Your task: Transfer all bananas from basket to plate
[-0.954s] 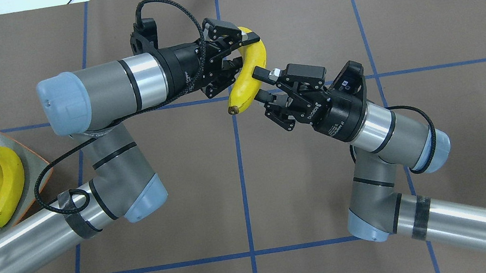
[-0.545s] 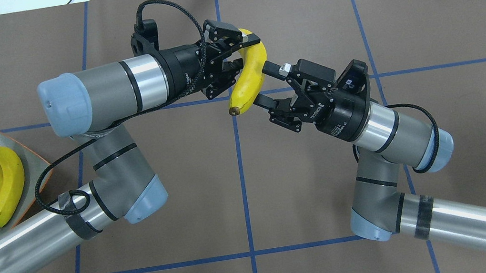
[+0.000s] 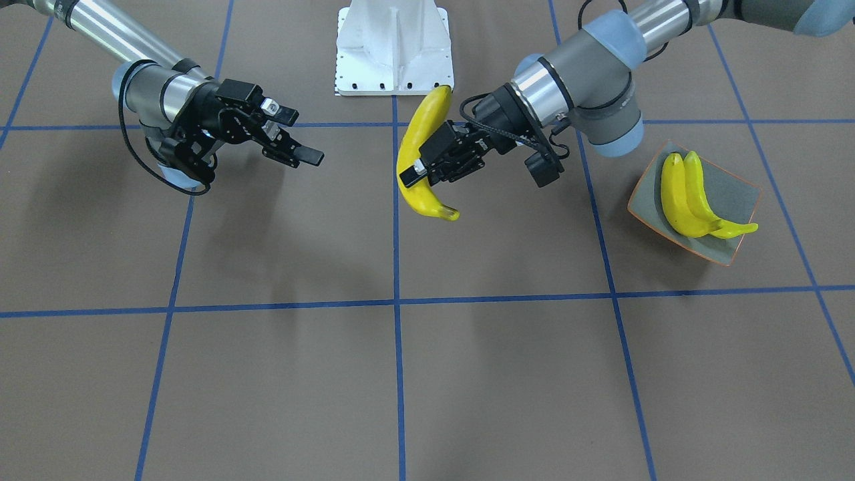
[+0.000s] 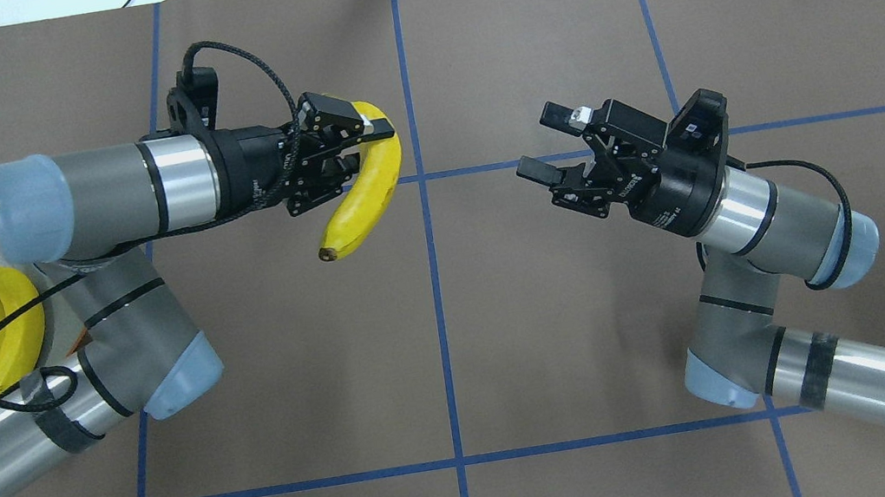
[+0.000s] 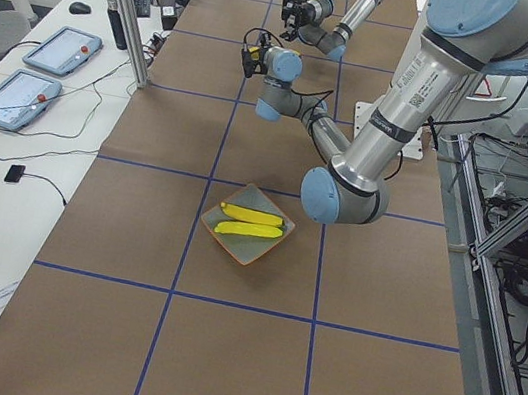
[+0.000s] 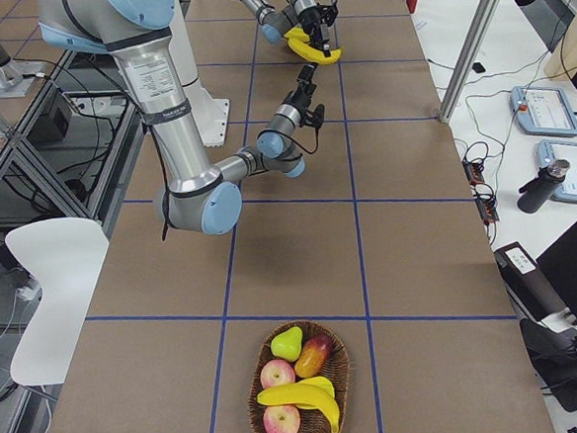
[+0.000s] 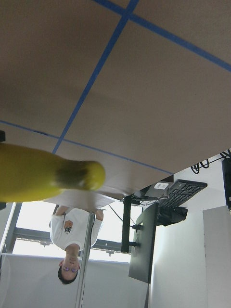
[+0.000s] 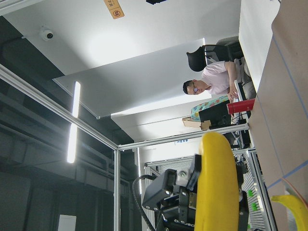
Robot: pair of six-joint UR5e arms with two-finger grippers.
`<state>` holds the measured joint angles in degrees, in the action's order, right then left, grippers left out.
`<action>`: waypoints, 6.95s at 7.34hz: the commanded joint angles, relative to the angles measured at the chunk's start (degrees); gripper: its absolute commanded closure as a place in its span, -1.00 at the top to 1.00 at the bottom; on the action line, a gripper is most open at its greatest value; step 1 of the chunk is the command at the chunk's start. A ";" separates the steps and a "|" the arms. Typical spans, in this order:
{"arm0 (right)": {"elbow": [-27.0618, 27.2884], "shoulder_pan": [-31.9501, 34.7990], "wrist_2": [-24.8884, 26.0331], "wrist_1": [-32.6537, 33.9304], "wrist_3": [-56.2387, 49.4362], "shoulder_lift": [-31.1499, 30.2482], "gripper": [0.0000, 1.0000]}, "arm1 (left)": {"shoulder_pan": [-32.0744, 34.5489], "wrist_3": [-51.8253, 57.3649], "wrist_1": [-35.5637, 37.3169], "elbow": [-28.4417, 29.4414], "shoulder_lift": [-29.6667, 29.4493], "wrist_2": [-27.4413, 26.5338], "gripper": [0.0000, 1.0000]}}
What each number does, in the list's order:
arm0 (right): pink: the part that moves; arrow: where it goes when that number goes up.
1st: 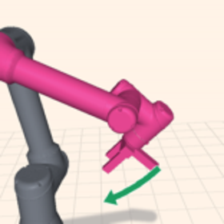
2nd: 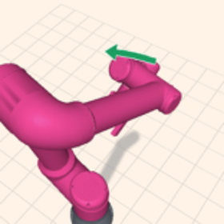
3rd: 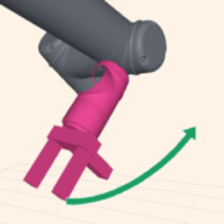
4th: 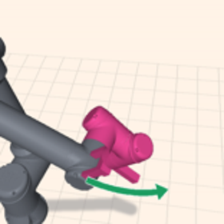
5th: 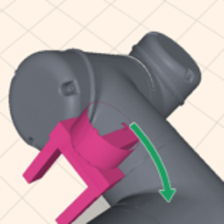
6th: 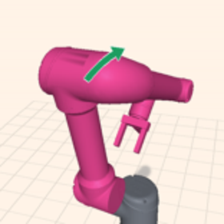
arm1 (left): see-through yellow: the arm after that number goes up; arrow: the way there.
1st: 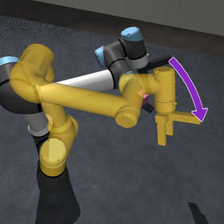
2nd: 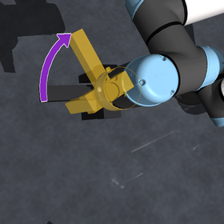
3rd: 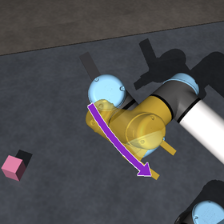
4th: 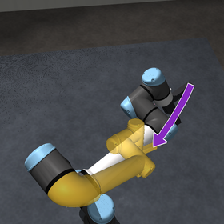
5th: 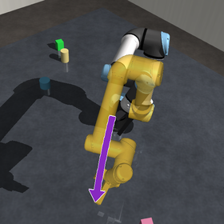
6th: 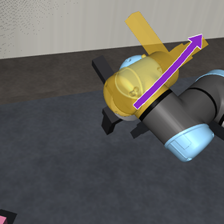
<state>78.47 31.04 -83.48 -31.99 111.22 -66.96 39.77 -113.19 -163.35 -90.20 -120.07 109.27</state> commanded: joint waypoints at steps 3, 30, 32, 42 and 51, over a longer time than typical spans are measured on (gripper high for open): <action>-1.13 6.57 -10.38 13.93 -12.57 -2.03 1.00 | 9.26 20.95 2.06 -0.86 15.28 14.99 -1.00; 5.02 24.51 -29.02 48.43 -42.58 -10.82 1.00 | 8.83 44.37 28.61 -10.17 34.11 7.89 0.07; 5.46 24.51 -29.37 48.52 -42.58 -10.91 1.00 | 9.18 44.64 28.61 -10.26 34.11 7.97 1.00; 4.41 43.35 -43.65 64.88 -62.91 -13.99 1.00 | 13.50 44.64 42.14 -19.40 22.27 18.61 1.00; -2.07 62.65 -44.84 102.22 -111.81 -28.03 1.00 | 10.76 44.37 48.47 -20.63 18.47 14.92 1.00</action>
<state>79.21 92.96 -129.06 69.31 3.74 -93.30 50.50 -68.74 -114.77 -110.41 -101.69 124.47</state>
